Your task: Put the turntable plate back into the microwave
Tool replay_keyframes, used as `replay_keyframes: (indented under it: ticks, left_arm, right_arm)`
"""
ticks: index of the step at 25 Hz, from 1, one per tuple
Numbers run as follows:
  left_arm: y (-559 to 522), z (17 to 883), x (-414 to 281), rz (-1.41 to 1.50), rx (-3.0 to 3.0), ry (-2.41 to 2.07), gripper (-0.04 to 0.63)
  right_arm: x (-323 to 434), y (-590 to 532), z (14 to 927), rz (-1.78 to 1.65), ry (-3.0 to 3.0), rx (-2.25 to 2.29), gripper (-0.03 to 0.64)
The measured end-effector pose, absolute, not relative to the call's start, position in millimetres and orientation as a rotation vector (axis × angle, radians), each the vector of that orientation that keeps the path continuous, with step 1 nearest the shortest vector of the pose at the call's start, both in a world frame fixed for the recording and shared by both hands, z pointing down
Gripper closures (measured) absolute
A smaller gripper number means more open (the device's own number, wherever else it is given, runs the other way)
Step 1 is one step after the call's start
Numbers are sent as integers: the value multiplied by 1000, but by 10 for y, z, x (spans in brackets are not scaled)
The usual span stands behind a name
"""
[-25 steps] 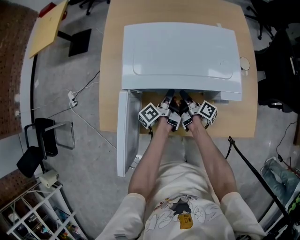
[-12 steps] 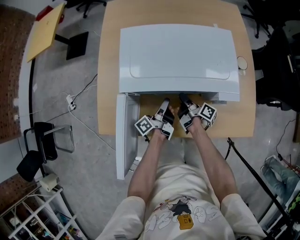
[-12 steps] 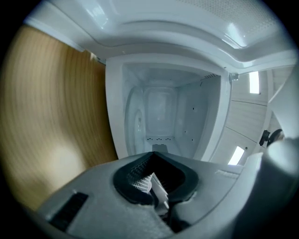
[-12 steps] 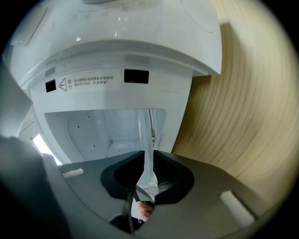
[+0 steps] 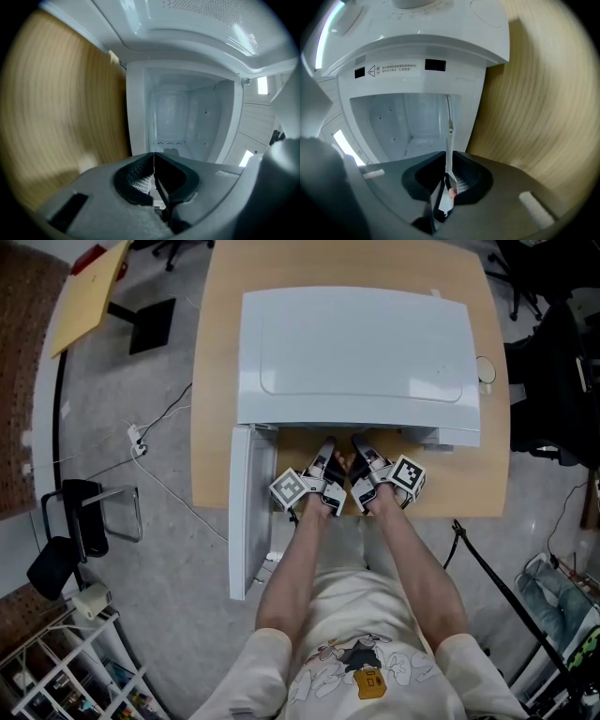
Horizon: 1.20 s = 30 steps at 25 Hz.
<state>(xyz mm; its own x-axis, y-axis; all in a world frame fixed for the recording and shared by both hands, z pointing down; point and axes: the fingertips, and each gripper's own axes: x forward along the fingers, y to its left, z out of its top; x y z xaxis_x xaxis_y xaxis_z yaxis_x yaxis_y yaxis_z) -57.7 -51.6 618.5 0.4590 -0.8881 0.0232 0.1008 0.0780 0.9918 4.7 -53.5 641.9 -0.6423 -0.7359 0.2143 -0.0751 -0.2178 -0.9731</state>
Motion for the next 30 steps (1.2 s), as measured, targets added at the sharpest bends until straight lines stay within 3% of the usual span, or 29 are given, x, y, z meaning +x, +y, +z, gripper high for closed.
replay_keyframes:
  ticks: [2, 13, 15, 18, 19, 21, 30]
  left_arm:
    - [-515, 6245, -581, -849, 1280, -815, 594]
    - [-538, 6237, -468, -814, 1288, -806, 594]
    - [-520, 6238, -490, -811, 1292, -814, 594]
    - [-497, 6286, -539, -789, 1290, -837, 594]
    - [-488, 6316, -557, -779, 1285, -849, 594]
    - [-481, 6342, -573, -776, 1276, -858, 594]
    - [-552, 6019, -571, -884, 1279, -772, 594]
  right_arm:
    - [42, -566, 6381, -1900, 1597, -974, 588]
    - [146, -643, 6394, -1876, 1556, -983, 586]
    - [110, -641, 6371, -1875, 1564, -943, 553]
    - [10, -694, 6308, -1878, 1618, -914, 448]
    - [-13, -710, 6329, -1891, 1640, -943, 453]
    - [-31, -711, 6407, -1929, 1658, -1018, 572]
    - [-36, -756, 6234, -1864, 1667, -933, 574]
